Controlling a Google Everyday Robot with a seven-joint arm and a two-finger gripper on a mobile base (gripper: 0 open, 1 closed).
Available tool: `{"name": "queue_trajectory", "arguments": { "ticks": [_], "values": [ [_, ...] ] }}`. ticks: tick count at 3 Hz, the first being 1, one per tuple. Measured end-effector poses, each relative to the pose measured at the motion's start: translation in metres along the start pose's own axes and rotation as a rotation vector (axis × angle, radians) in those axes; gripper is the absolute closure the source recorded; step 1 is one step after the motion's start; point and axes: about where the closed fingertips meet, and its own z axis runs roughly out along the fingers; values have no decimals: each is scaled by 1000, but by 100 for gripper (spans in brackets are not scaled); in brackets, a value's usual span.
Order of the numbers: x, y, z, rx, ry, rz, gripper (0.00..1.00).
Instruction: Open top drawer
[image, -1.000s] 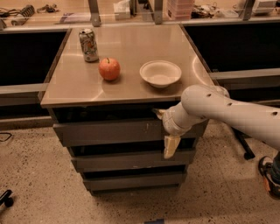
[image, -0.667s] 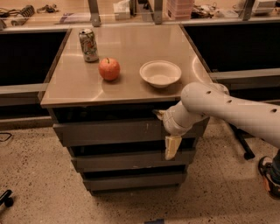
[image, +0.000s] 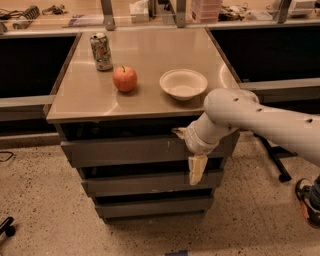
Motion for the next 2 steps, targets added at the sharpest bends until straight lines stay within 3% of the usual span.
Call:
{"name": "queue_trajectory", "arguments": {
  "ticks": [2],
  "values": [
    [-8, 27, -8, -75, -24, -9, 0]
  ]
}}
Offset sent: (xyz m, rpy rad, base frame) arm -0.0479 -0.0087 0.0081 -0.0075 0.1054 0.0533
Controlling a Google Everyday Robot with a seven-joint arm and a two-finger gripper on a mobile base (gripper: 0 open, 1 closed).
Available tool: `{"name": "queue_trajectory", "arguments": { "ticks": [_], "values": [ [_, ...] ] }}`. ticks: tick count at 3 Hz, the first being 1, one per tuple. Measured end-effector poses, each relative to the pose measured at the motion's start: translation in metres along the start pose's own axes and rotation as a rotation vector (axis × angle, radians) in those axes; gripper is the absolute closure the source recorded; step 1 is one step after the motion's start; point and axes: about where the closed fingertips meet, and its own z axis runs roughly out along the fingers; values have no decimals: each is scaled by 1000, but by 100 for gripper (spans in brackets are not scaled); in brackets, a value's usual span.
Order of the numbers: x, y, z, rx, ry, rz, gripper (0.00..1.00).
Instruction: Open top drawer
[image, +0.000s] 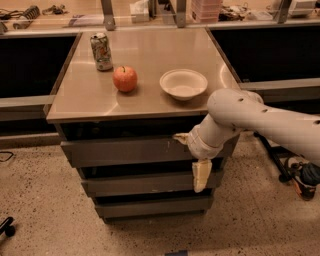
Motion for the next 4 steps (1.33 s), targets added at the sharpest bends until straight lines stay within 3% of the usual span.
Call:
{"name": "queue_trajectory", "arguments": {
  "ticks": [2, 4],
  "values": [
    [-8, 52, -15, -72, -22, 18, 0],
    [1, 45, -12, -51, 14, 40, 0]
  ]
}}
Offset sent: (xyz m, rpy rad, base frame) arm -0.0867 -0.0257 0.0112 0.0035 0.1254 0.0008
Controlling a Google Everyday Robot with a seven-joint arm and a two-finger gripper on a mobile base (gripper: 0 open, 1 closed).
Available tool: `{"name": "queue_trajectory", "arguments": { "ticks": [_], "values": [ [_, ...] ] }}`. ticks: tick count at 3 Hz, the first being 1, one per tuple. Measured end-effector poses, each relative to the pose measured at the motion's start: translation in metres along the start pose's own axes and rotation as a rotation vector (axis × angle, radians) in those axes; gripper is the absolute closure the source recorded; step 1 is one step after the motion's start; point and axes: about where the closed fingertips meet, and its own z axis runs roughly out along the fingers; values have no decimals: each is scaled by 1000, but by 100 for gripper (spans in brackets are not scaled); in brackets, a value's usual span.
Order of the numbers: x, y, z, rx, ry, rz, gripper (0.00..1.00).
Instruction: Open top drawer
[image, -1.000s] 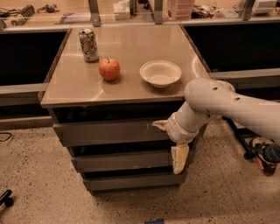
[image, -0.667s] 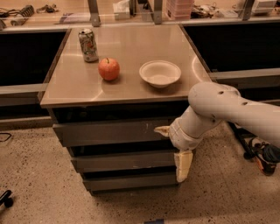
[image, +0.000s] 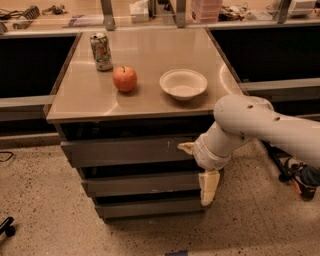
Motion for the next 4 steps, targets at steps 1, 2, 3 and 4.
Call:
{"name": "queue_trajectory", "arguments": {
  "ticks": [1, 2, 3, 4],
  "values": [
    [13, -18, -1, 35, 40, 29, 0],
    [27, -43, -5, 74, 76, 64, 0],
    [35, -65, -16, 100, 116, 84, 0],
    [40, -82, -17, 104, 136, 90, 0]
  ]
}}
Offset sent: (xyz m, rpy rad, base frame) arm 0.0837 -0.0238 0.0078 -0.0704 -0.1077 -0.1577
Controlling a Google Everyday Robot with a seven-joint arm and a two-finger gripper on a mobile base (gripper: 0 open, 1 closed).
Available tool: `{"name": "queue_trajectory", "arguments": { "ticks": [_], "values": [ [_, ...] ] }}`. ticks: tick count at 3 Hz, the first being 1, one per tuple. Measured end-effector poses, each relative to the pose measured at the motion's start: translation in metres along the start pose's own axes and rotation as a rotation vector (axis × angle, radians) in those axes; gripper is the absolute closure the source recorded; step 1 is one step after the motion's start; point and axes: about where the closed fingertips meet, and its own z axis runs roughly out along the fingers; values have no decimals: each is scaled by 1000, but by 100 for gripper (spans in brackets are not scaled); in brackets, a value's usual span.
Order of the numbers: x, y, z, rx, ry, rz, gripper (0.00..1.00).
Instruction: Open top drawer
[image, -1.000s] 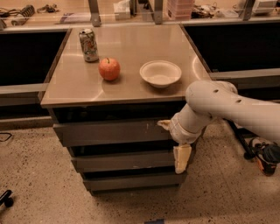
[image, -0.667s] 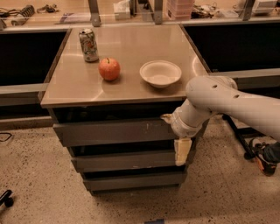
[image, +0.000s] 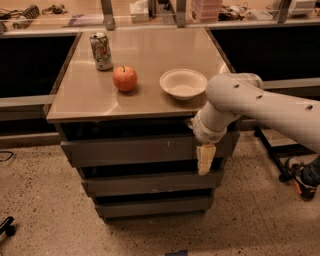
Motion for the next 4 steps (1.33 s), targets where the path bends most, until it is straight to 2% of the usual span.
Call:
{"name": "queue_trajectory", "arguments": {
  "ticks": [1, 2, 3, 4],
  "values": [
    [3, -10, 23, -38, -6, 8, 0],
    [1, -7, 24, -50, -3, 1, 0],
    [2, 3, 29, -23, -18, 7, 0],
    [4, 16, 40, -20, -38, 22, 0]
  ]
}}
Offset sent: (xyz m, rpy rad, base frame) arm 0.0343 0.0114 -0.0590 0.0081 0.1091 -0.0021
